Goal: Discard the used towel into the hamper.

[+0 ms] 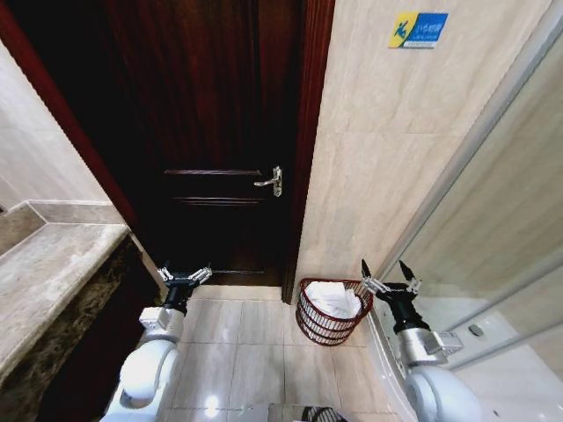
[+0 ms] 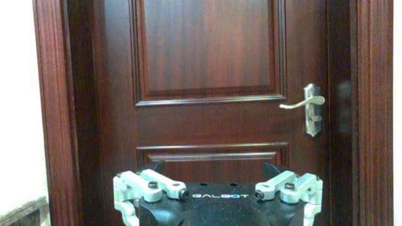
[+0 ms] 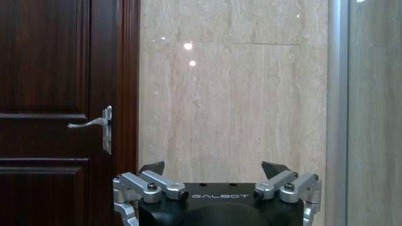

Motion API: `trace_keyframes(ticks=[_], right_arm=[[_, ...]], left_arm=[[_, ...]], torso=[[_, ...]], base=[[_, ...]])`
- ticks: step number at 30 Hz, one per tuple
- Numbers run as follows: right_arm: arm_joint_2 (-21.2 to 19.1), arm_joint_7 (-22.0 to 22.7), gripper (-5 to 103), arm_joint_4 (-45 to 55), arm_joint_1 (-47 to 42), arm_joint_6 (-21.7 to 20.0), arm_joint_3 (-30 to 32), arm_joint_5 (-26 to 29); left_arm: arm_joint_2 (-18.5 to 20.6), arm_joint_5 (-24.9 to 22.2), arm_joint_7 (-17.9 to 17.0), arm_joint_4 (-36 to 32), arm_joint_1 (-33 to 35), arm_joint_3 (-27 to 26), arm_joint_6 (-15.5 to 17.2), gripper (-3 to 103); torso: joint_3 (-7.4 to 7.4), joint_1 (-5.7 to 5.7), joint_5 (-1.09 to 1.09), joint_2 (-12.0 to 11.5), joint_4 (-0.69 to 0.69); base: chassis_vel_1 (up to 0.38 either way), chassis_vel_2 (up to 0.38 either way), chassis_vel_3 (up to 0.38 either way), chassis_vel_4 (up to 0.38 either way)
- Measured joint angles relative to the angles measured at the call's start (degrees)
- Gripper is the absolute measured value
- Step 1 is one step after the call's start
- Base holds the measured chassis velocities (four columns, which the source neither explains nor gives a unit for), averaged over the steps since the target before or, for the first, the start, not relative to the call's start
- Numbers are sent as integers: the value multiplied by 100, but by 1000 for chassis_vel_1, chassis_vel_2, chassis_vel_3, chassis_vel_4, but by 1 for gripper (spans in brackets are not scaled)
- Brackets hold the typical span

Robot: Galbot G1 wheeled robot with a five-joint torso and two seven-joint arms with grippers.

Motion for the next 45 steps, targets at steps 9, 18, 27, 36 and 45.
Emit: trace_keyframes(ticks=[9, 18, 27, 36, 45], right_arm=[[-5, 66, 100, 102, 12, -206, -54, -83], [-21, 55, 100, 97, 9, -482, -84, -140], [-31, 168, 100, 25, 12, -563, -87, -265], [-32, 172, 100, 21, 10, -565, -87, -272], [-32, 172, 100, 18, 10, -565, -85, -272]], left_arm=[[-5, -25, 29, -12, 12, -4, -17, 100], [-105, -24, -5, -120, 76, 98, -178, 100], [-176, 228, -44, -196, 66, 118, 56, 100], [-176, 234, -49, -198, 67, 115, 64, 100], [-174, 234, -50, -197, 67, 114, 64, 100]], torso=[[186, 150, 0, 336, 0], [283, 228, 0, 510, 0], [278, 225, 0, 499, 0], [262, 211, 0, 470, 0], [252, 202, 0, 452, 0]], base=[[0, 0, 0, 0], [0, 0, 0, 0], [0, 0, 0, 0], [0, 0, 0, 0], [0, 0, 0, 0]])
